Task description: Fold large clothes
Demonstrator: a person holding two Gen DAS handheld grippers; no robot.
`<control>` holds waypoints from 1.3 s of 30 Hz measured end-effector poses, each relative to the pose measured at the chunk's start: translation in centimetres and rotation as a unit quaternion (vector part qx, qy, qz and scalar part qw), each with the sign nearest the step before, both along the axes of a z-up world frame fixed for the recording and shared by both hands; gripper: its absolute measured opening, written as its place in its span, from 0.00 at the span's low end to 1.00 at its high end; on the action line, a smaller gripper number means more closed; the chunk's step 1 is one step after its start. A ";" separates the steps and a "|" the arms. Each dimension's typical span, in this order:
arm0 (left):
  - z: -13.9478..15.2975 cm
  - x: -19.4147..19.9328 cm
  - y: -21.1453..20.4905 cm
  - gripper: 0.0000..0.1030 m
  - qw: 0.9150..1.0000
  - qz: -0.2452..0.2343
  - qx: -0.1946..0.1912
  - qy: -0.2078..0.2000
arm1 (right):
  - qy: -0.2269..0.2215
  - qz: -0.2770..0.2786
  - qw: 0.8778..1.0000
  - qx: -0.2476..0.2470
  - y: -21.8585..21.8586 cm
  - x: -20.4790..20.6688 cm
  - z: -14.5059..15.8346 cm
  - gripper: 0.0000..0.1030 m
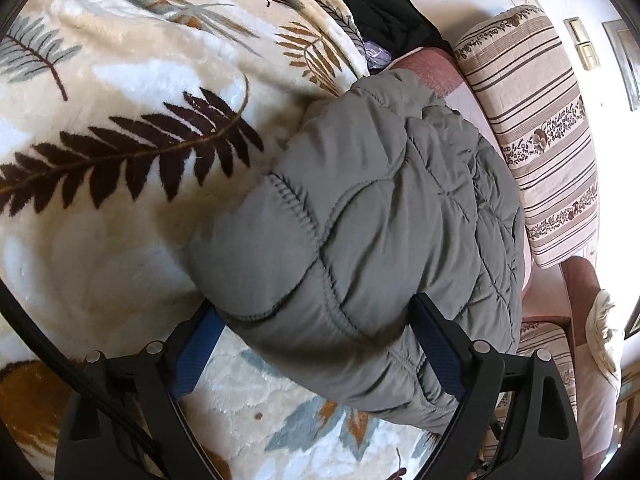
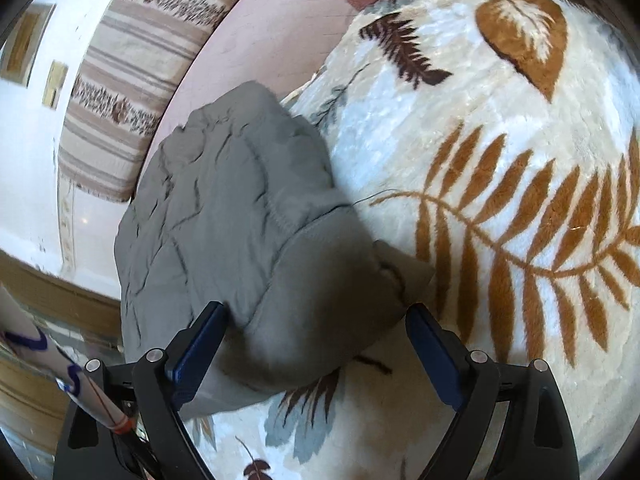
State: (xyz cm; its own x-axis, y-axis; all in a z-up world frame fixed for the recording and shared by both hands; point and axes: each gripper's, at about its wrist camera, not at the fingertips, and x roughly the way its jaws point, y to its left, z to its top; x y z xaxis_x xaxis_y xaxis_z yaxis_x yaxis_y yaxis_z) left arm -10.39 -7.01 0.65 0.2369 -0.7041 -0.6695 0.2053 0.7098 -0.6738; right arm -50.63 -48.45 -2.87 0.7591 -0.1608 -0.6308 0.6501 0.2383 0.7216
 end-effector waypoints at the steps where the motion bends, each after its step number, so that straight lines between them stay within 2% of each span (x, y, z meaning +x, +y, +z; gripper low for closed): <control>1: 0.0 0.1 -0.2 0.90 1.000 -0.001 0.001 -0.003 | -0.004 -0.001 1.000 0.003 -0.1 0.0 -0.2 0.92; 6: -0.2 0.7 -0.8 0.93 1.000 -0.003 0.003 -0.016 | -0.036 -0.010 0.999 0.004 -1.3 0.4 -1.4 0.96; 8: -0.3 1.2 -1.4 0.93 1.000 -0.005 0.006 -0.022 | -0.033 -0.004 0.999 -0.004 -1.4 0.9 -1.4 0.95; 9: -0.2 1.4 -1.8 0.91 0.999 -0.008 0.010 -0.032 | -0.025 0.006 1.000 -0.011 -1.4 1.3 -1.2 0.89; 10: 0.0 1.5 -2.2 0.87 0.999 -0.012 0.017 -0.045 | -0.021 0.012 1.000 -0.018 -1.4 1.6 -1.0 0.76; 11: 0.4 1.4 -2.8 0.79 0.997 -0.022 0.033 -0.066 | -0.016 0.020 0.999 -0.024 -1.4 1.8 -0.9 0.71; 12: 1.0 1.2 -3.5 0.72 0.994 -0.030 0.052 -0.091 | -0.010 0.028 0.999 -0.033 -1.3 2.0 -0.5 0.60; 13: 1.7 0.8 -3.9 0.68 0.991 -0.032 0.067 -0.113 | -0.006 0.034 0.998 -0.044 -1.2 2.3 0.0 0.53; 15: 2.8 -0.1 -4.6 0.58 0.984 -0.037 0.094 -0.149 | 0.027 0.048 0.994 -0.093 -0.5 3.1 1.6 0.48; 17: 3.6 -0.9 -5.3 0.53 0.975 -0.043 0.122 -0.181 | 0.076 0.063 0.982 -0.163 0.9 4.1 3.7 0.45; 20: 4.8 -2.2 -6.3 0.48 0.958 -0.055 0.163 -0.230 | 0.124 0.077 0.960 -0.237 2.7 5.2 5.8 0.41; 23: 5.7 -2.9 -6.4 0.44 0.951 -0.058 0.176 -0.249 | 0.146 0.087 0.944 -0.282 3.8 5.5 7.2 0.38; 24: 6.0 -3.0 -6.3 0.44 0.950 -0.059 0.177 -0.252 | 0.149 0.090 0.940 -0.295 4.2 5.5 7.7 0.37; 29: 7.2 -4.2 -5.0 0.43 0.949 -0.061 0.176 -0.255 | 0.149 0.098 0.933 -0.314 6.0 4.2 9.4 0.36; 35: 7.7 -7.0 -1.6 0.43 0.954 -0.061 0.166 -0.243 | 0.138 0.106 0.934 -0.311 9.1 1.4 11.1 0.36; 39: 7.8 -10.3 1.4 0.43 0.956 -0.057 0.160 -0.239 | 0.125 0.105 0.937 -0.308 12.4 -1.7 11.8 0.36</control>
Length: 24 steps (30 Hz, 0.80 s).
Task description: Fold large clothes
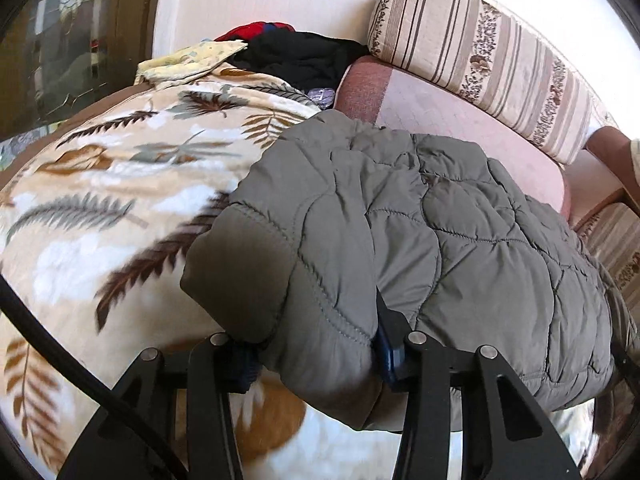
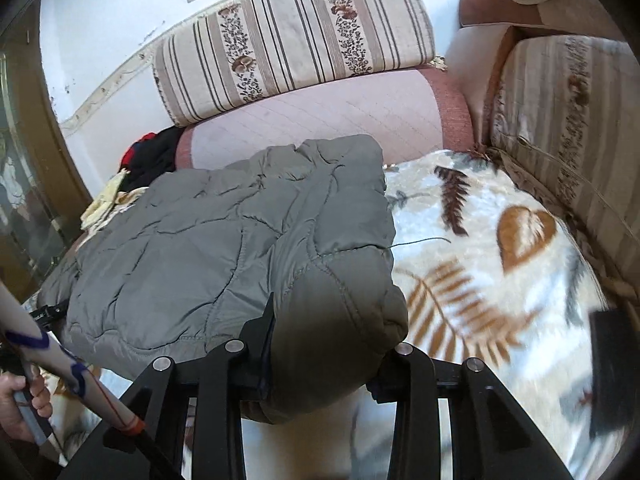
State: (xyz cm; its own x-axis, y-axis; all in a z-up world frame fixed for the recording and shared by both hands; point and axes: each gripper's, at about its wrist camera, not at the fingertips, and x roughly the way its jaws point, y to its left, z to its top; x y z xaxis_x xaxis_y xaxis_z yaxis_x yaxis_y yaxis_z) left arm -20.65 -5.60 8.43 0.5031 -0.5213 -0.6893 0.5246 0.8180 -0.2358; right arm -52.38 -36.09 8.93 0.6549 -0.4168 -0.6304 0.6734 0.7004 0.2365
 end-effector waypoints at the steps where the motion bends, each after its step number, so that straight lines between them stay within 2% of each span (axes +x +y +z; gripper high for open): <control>1: 0.0 -1.1 0.9 0.43 1.000 -0.001 0.000 0.001 | -0.004 0.000 1.000 0.002 1.2 -1.2 0.0 0.36; 5: -1.0 -4.9 4.6 0.45 1.000 -0.009 -0.005 0.012 | -0.001 0.004 1.000 0.013 4.1 -4.9 -0.7 0.37; 8: -2.5 -5.1 6.2 0.56 0.999 -0.009 -0.014 0.051 | 0.011 0.001 0.999 0.037 4.8 -6.6 -2.1 0.40; 9: -3.0 -4.7 6.9 0.62 0.997 0.001 -0.023 0.076 | 0.014 -0.003 0.998 0.060 4.4 -6.8 -2.8 0.45; 11: -3.4 -3.8 8.7 0.67 0.990 0.017 -0.067 0.126 | 0.008 -0.008 0.994 0.110 3.3 -7.6 -3.8 0.51; 13: -3.4 -3.7 10.5 0.69 0.982 0.026 -0.103 0.157 | -0.018 -0.021 0.987 0.156 2.3 -9.0 -3.9 0.59; 15: -3.1 -4.1 12.6 0.69 0.977 0.035 -0.131 0.167 | -0.037 -0.028 0.981 0.187 1.9 -10.2 -3.7 0.61; 17: -2.0 -5.0 14.4 0.69 0.980 0.055 -0.131 0.139 | -0.045 -0.039 0.978 0.201 1.9 -11.7 -3.5 0.61; 19: -0.6 -5.7 15.3 0.69 0.986 0.065 -0.121 0.097 | -0.038 -0.053 0.979 0.191 2.3 -13.1 -3.1 0.61; 21: 1.3 -7.1 14.9 0.69 0.993 0.070 -0.091 0.025 | -0.031 -0.078 0.985 0.154 2.8 -14.5 -2.0 0.63; 24: 2.6 -8.7 11.5 0.69 0.998 0.021 -0.054 -0.022 | -0.024 -0.070 0.993 0.092 3.6 -13.9 0.1 0.63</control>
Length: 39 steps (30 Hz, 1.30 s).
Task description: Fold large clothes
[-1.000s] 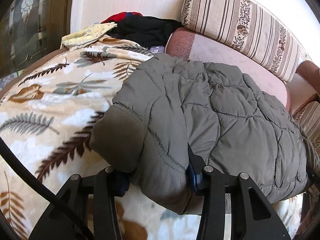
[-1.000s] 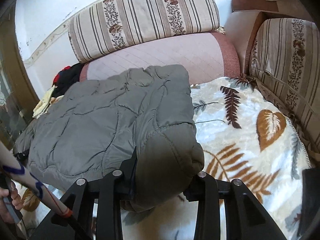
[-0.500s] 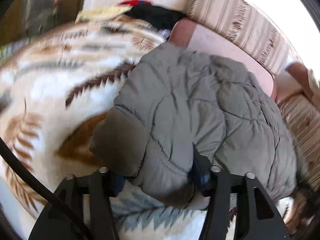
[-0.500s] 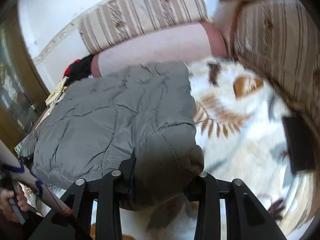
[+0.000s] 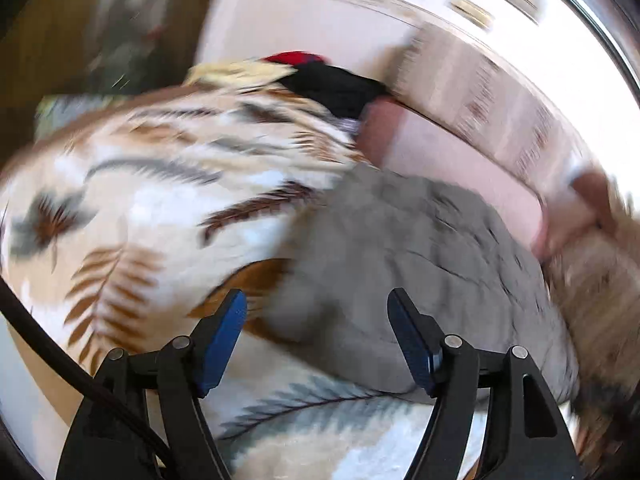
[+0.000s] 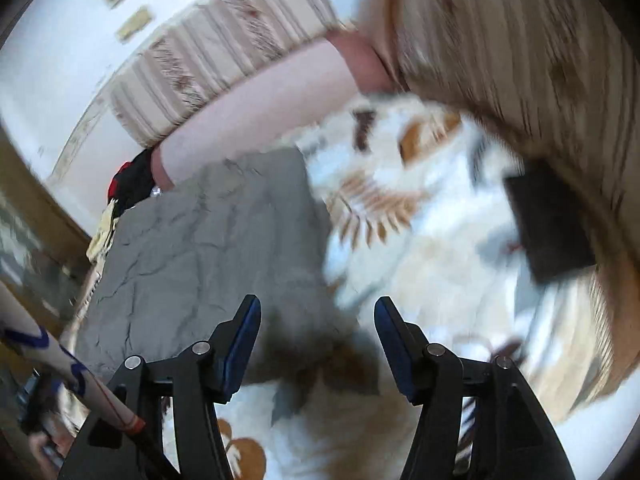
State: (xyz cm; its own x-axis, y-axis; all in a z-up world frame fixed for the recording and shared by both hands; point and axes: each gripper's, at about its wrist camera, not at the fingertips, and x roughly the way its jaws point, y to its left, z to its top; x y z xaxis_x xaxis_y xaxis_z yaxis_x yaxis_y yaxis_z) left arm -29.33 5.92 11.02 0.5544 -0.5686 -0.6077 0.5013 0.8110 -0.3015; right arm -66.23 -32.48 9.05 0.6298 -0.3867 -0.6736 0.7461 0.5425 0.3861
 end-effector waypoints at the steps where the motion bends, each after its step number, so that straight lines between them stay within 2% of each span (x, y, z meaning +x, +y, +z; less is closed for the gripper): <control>1: 0.3 -0.8 -1.6 0.69 1.000 -0.021 0.007 -0.010 | 0.003 0.017 1.000 -0.017 0.6 1.2 0.8 0.63; 3: 0.3 -2.6 -5.7 0.72 0.997 -0.071 0.022 -0.028 | -0.005 0.054 0.998 -0.030 1.7 4.1 1.8 0.64; 6: -0.6 -3.6 -10.8 0.72 0.993 -0.101 0.056 -0.039 | 0.009 0.096 0.994 -0.043 3.3 9.1 1.8 0.65; 8: -1.7 -3.6 -13.8 0.72 0.990 -0.106 0.078 -0.042 | 0.033 0.114 0.992 -0.053 3.9 12.9 1.0 0.65; 11: -3.4 -3.7 -15.5 0.82 0.987 -0.095 0.105 -0.072 | 0.075 0.114 0.988 -0.072 4.0 16.2 -1.2 0.66; 12: -4.1 -3.5 -15.8 0.84 0.986 -0.098 0.112 -0.072 | 0.084 0.112 0.987 -0.075 4.1 16.6 -2.3 0.71; 13: -4.6 -3.1 -16.1 0.84 0.986 -0.101 0.115 -0.071 | 0.088 0.110 0.987 -0.078 4.2 16.8 -3.2 0.77; 16: -5.2 -3.4 -16.7 0.86 0.982 -0.104 0.127 -0.090 | 0.098 0.112 0.984 -0.094 4.0 17.1 -5.7 0.81; 23: -5.7 -3.5 -17.6 0.87 0.981 -0.097 0.133 -0.099 | 0.107 0.122 0.981 -0.104 3.4 17.9 -6.2 0.82; 28: -5.6 -3.6 -17.7 0.87 0.981 -0.096 0.133 -0.101 | 0.108 0.120 0.981 -0.105 3.6 17.8 -5.9 0.82; 33: -5.5 -3.5 -17.6 0.87 0.982 -0.094 0.131 -0.101 | 0.092 0.114 0.984 -0.099 4.3 16.3 -3.7 0.82; 37: -5.5 -3.7 -17.6 0.87 0.982 -0.094 0.131 -0.103 | 0.084 0.078 0.988 -0.105 6.2 13.7 -1.6 0.82; 39: -5.5 -3.7 -17.6 0.87 0.982 -0.093 0.131 -0.103 | 0.097 0.057 0.989 -0.095 6.8 12.3 -2.1 0.82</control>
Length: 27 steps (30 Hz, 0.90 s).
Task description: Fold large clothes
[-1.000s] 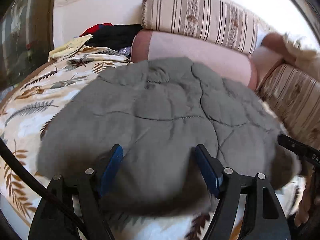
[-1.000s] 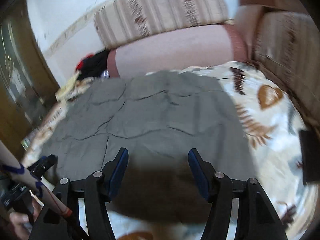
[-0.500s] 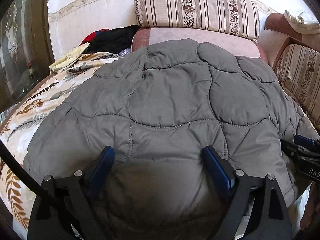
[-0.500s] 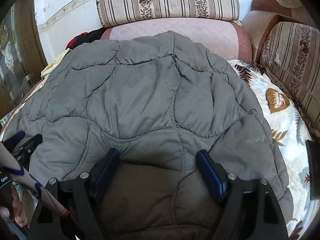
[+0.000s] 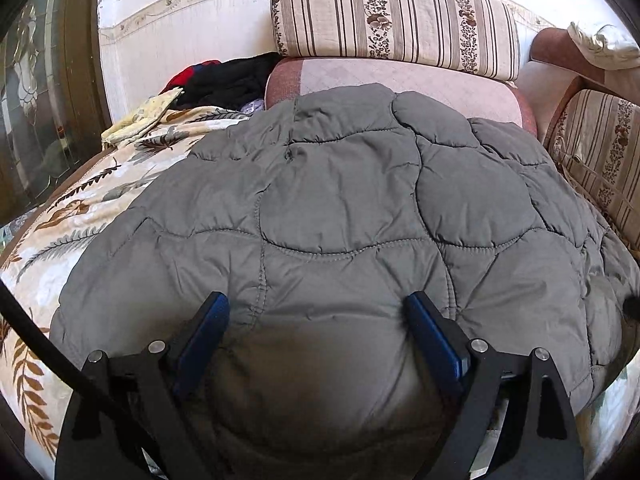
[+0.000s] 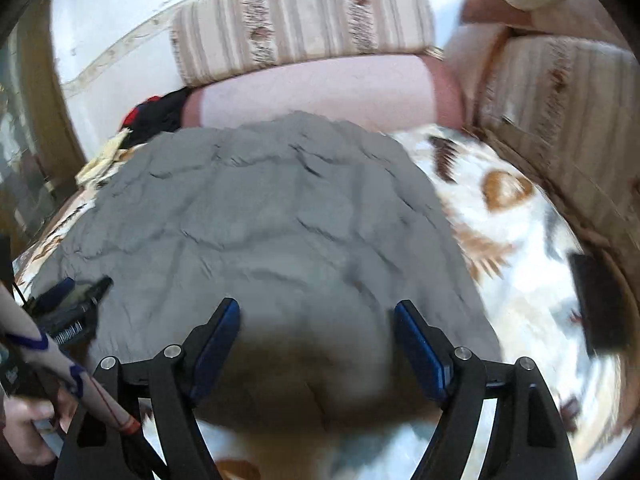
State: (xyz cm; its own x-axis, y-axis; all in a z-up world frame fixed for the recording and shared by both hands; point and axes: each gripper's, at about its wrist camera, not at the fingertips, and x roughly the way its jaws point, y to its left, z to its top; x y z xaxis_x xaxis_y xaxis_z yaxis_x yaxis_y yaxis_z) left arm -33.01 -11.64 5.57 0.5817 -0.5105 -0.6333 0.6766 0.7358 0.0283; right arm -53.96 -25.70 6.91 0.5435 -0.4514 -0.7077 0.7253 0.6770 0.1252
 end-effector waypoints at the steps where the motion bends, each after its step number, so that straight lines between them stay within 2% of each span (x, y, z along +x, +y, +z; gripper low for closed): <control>1: 0.0 -0.1 0.0 0.87 1.000 0.000 0.000 -0.001 | 0.011 -0.005 1.000 0.003 0.1 -0.3 -0.5 0.82; 4: 0.0 -0.2 0.1 0.87 1.000 0.000 0.001 -0.006 | 0.047 0.002 0.999 0.011 -0.1 0.4 -2.5 0.83; 7: 0.5 -0.3 1.0 0.87 1.000 0.002 -0.010 -0.008 | 0.045 0.002 0.999 0.024 -1.0 0.8 -3.4 0.85; 11: 2.4 -1.1 3.9 0.87 0.999 0.033 -0.022 -0.025 | 0.044 0.001 0.999 -0.007 -0.1 0.7 -2.7 0.85; 15: 4.4 -1.3 7.7 0.87 0.994 0.086 -0.043 -0.043 | -0.003 0.013 0.998 -0.064 2.0 -0.5 0.1 0.84; 17: 3.9 -0.4 9.2 0.87 0.992 0.112 -0.038 -0.037 | -0.014 0.030 0.996 -0.077 2.9 -0.5 0.9 0.84; 19: 2.4 0.7 9.9 0.87 0.991 0.129 -0.028 -0.012 | -0.015 0.047 0.997 -0.063 3.4 -0.1 0.7 0.84; 23: -0.4 2.3 10.8 0.87 0.990 0.133 -0.032 0.043 | 0.018 0.062 0.997 -0.033 3.6 1.7 -1.2 0.84; 27: -0.7 2.3 10.4 0.87 0.990 0.132 -0.040 0.035 | 0.033 0.060 0.997 -0.039 3.5 2.6 -3.4 0.87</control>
State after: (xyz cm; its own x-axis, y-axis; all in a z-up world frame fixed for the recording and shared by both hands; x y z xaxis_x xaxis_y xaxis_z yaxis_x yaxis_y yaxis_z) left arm -30.70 -1.22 4.90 0.6581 -0.3966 -0.6400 0.4589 0.8852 -0.0766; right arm -51.32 -22.19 3.47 0.5510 -0.4399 -0.7092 0.6429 0.7655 0.0246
